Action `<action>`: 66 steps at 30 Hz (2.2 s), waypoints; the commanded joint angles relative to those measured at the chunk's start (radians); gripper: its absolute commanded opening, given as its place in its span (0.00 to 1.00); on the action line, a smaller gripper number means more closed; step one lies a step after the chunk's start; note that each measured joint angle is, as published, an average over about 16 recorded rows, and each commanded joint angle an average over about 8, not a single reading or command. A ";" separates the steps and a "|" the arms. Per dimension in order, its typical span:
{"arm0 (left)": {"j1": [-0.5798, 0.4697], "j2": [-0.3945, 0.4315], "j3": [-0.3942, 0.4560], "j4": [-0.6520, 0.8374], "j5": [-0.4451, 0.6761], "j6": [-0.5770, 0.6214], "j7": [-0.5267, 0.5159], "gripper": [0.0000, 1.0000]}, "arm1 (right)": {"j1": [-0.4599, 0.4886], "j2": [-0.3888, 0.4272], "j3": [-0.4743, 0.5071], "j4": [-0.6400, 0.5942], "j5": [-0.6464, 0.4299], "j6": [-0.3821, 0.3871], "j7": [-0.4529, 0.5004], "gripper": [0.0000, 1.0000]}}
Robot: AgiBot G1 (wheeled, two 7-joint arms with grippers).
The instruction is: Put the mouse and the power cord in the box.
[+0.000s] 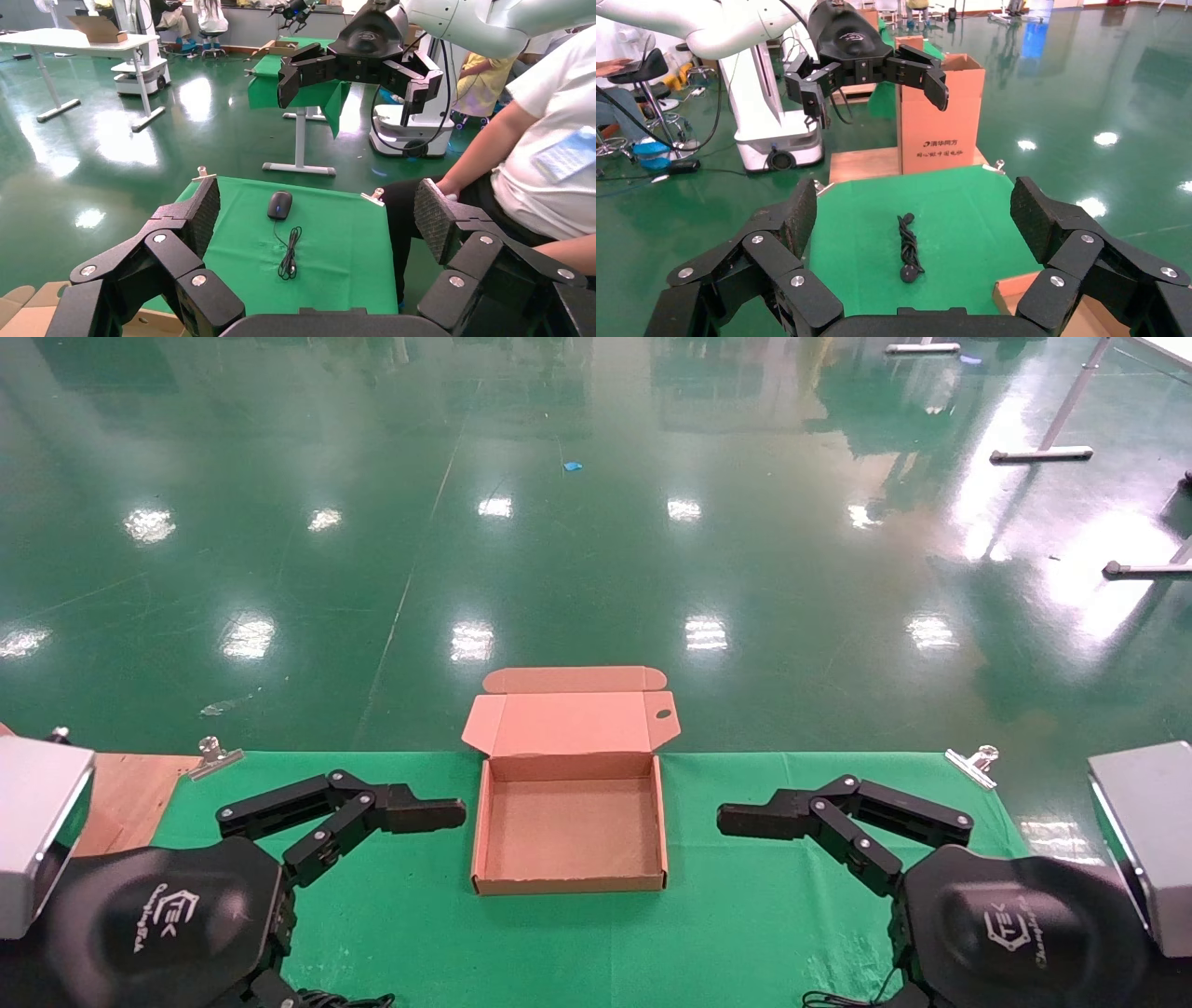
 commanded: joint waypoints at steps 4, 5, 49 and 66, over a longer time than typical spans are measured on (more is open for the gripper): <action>0.000 0.000 0.000 0.000 0.000 0.000 0.000 1.00 | 0.000 0.000 0.000 0.000 0.000 0.000 0.000 1.00; 0.000 0.000 0.000 0.000 0.000 0.000 0.000 1.00 | 0.000 0.000 0.000 0.000 0.000 0.000 0.000 1.00; -0.221 0.147 0.300 0.229 0.605 0.052 0.150 1.00 | 0.286 -0.056 -0.363 -0.078 -0.806 -0.064 -0.217 1.00; -0.419 0.341 0.521 0.585 1.118 -0.098 0.322 1.00 | 0.364 -0.247 -0.536 -0.320 -1.255 0.124 -0.365 1.00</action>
